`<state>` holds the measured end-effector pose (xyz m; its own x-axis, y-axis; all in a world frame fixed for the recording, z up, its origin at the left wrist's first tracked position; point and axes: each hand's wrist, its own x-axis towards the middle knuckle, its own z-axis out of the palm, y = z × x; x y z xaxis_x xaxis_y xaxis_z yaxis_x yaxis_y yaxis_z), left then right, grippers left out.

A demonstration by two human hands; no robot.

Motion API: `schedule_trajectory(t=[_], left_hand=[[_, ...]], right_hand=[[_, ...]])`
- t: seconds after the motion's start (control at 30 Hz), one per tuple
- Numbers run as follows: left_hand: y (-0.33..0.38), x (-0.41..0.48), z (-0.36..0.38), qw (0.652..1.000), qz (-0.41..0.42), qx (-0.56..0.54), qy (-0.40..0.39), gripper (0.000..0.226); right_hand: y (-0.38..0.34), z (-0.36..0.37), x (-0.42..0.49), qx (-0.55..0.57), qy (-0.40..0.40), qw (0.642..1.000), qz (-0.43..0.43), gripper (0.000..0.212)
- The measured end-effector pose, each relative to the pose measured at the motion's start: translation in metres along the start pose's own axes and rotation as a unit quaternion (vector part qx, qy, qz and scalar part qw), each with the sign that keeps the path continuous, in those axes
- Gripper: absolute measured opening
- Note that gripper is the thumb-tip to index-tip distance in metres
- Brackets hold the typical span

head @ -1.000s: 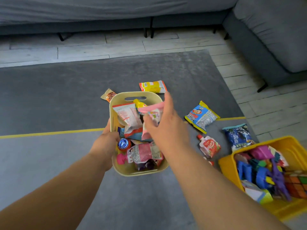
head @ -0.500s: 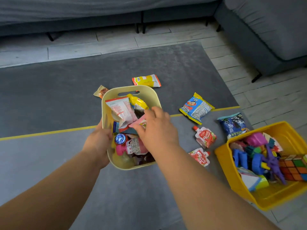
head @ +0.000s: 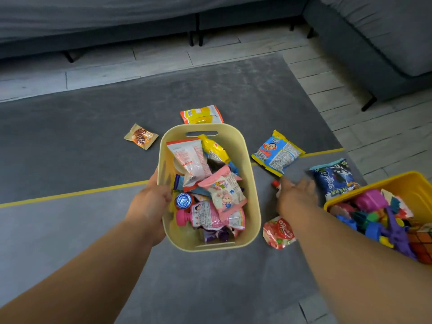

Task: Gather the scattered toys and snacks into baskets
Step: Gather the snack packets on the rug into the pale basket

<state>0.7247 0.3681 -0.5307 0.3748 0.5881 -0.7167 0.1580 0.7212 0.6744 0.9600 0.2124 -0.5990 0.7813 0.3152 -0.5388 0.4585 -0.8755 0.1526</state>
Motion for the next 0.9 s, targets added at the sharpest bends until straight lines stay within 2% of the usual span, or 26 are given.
schedule_trajectory(t=[0.17, 0.23, 0.3, 0.37, 0.47, 0.53, 0.6, 0.7, 0.77, 0.9], left_hand=[[-0.003, 0.007, -0.002, 1.000, -0.008, -0.028, 0.009, 0.073], [-0.003, 0.008, -0.003, 0.999, -0.014, -0.032, 0.012, 0.072], [-0.002, 0.007, -0.002, 0.999, -0.013, -0.034, 0.017, 0.072], [0.002, 0.006, -0.002, 0.999, -0.008, -0.034, 0.016, 0.073], [0.008, 0.007, -0.003, 0.999, 0.000, -0.024, 0.023, 0.075], [0.014, 0.006, -0.004, 0.999, 0.005, -0.025, 0.022, 0.076], [0.020, 0.004, -0.006, 0.999, 0.009, -0.037, 0.011, 0.075], [0.028, -0.001, -0.013, 0.999, 0.019, -0.044, -0.003, 0.074], [0.031, -0.003, -0.020, 0.998, 0.027, -0.048, -0.005, 0.066], [0.033, -0.003, -0.041, 0.997, 0.018, -0.069, 0.024, 0.055]], right_hand=[[-0.005, 0.006, 0.002, -0.070, 0.037, 0.997, -0.020, 0.037], [-0.012, -0.002, 0.000, -0.029, 0.046, 0.998, -0.021, 0.033], [-0.020, -0.017, -0.005, 0.070, 0.086, 0.994, -0.024, 0.034], [-0.032, -0.038, -0.011, 0.194, 0.162, 0.967, -0.041, 0.042], [-0.058, -0.076, -0.032, 0.343, 0.299, 0.881, -0.129, 0.055], [-0.078, -0.096, -0.056, 0.374, 0.309, 0.843, -0.234, 0.057], [-0.098, -0.102, -0.083, 0.329, 0.247, 0.842, -0.349, 0.060], [-0.124, -0.083, -0.110, 0.190, 0.190, 0.838, -0.475, 0.060], [-0.136, -0.065, -0.119, 0.122, 0.176, 0.834, -0.509, 0.058], [-0.154, -0.045, -0.127, 0.079, 0.166, 0.830, -0.527, 0.059]])
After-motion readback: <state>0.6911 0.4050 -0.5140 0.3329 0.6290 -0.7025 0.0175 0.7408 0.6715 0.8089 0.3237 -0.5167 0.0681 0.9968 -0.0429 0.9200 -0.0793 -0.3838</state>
